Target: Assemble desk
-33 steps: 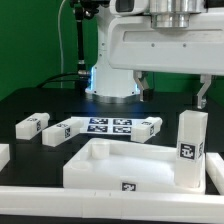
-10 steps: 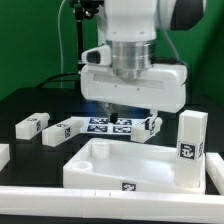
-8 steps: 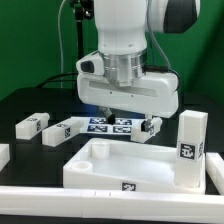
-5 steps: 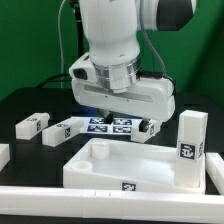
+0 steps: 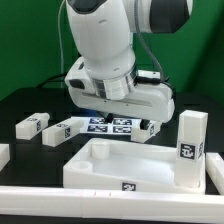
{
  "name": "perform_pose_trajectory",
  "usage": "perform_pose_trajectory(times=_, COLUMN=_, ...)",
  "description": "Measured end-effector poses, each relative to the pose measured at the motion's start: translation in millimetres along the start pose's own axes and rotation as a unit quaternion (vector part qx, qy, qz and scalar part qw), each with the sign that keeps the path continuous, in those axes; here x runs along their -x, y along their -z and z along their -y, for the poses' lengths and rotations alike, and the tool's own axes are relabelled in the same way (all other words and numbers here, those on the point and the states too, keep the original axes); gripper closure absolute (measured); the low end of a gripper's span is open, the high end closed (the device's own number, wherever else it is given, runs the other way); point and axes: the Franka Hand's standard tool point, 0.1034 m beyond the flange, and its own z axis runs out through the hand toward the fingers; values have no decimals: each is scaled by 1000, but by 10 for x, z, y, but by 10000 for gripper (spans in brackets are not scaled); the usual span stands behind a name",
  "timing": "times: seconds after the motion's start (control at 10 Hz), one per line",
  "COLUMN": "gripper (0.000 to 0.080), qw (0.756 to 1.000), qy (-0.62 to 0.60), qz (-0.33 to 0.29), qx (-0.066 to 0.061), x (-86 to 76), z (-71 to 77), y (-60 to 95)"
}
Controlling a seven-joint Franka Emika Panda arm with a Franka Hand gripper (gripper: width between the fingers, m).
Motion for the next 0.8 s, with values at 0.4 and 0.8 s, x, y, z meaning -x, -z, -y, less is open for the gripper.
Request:
perform_pose_trajectory(times=0.4, gripper=151, qw=1000, qy=27, qz=5, qx=-3, x=56, z=127, y=-39)
perform_pose_trajectory(times=0.8, gripper=151, qw=996, qy=28, qz=81, qx=6, x=157, z=105, y=-155)
